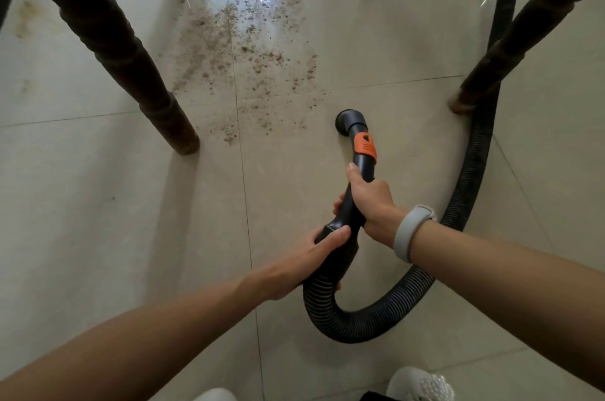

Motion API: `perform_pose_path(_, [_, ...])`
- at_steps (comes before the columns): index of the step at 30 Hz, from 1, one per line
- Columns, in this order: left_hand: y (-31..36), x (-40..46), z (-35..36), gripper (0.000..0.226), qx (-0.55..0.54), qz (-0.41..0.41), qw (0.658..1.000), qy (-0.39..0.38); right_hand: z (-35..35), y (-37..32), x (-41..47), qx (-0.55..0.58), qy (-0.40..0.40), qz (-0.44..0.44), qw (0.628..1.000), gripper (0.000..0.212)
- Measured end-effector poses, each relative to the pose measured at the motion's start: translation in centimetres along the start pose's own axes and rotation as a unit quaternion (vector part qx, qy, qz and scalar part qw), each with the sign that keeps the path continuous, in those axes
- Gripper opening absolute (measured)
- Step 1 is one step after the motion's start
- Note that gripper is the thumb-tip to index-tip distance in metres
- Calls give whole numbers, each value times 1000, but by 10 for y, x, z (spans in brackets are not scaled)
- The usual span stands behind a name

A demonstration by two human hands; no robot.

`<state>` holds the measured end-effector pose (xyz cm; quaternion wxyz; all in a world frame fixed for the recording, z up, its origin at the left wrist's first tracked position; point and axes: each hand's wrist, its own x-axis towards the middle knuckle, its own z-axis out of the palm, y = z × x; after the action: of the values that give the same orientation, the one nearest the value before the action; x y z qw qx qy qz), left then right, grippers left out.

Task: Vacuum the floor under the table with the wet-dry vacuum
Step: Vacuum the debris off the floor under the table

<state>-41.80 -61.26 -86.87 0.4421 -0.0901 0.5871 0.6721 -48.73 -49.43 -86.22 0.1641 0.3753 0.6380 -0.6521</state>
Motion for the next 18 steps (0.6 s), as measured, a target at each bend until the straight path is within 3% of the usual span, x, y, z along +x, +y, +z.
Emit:
perform_pose_path(8, [5,8,-25,30,-9,16,997,70,34,-9,16,-17,-49,-13,999,32])
perform_pose_path(14, [22,16,-34,34,4,35,996,83,45,-28,25,-23,3,-32,999,40])
perform_pose_path(18, [33,26,-33,51,39,34,995,90,36,-42,34,-33,32,-30,998,43])
